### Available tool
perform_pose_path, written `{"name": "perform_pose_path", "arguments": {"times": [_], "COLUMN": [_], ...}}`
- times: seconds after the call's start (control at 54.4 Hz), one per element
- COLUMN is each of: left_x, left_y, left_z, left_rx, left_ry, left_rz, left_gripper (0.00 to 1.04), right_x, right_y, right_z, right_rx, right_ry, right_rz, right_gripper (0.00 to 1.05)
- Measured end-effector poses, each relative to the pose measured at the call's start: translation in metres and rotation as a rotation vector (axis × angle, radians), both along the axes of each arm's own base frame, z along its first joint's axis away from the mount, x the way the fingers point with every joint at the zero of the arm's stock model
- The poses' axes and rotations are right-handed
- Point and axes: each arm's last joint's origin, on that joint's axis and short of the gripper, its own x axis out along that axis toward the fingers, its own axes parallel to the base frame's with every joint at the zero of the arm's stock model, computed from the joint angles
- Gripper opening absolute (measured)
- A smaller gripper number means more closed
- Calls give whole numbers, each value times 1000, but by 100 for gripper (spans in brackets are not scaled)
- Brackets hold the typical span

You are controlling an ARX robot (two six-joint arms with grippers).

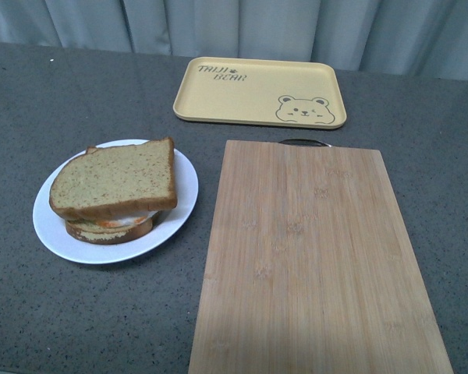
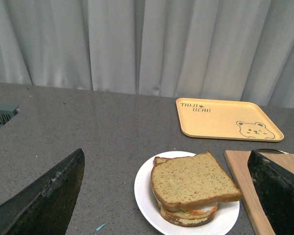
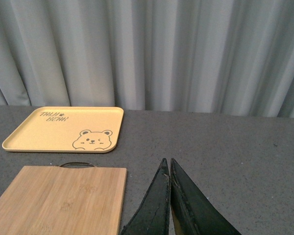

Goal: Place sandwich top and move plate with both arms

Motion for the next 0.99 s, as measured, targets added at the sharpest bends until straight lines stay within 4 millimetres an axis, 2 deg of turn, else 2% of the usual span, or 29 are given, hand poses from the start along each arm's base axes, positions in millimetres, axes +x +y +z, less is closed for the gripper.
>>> {"name": "perform_pose_path", "arguments": {"times": [0.441, 0.992], "left_x": [0, 0], "left_y": [0, 0], "left_z": [0, 0], "left_rx": [0, 0], "left_ry": [0, 0], "left_rz": [0, 0], "left_gripper": [98, 98], "right_x": [-21, -34], "right_y": [0, 0], "right_z": [5, 6], "right_rx": [0, 0], "right_ry": [-19, -23], "right_rz": [0, 1], "right_gripper": [1, 1]}}
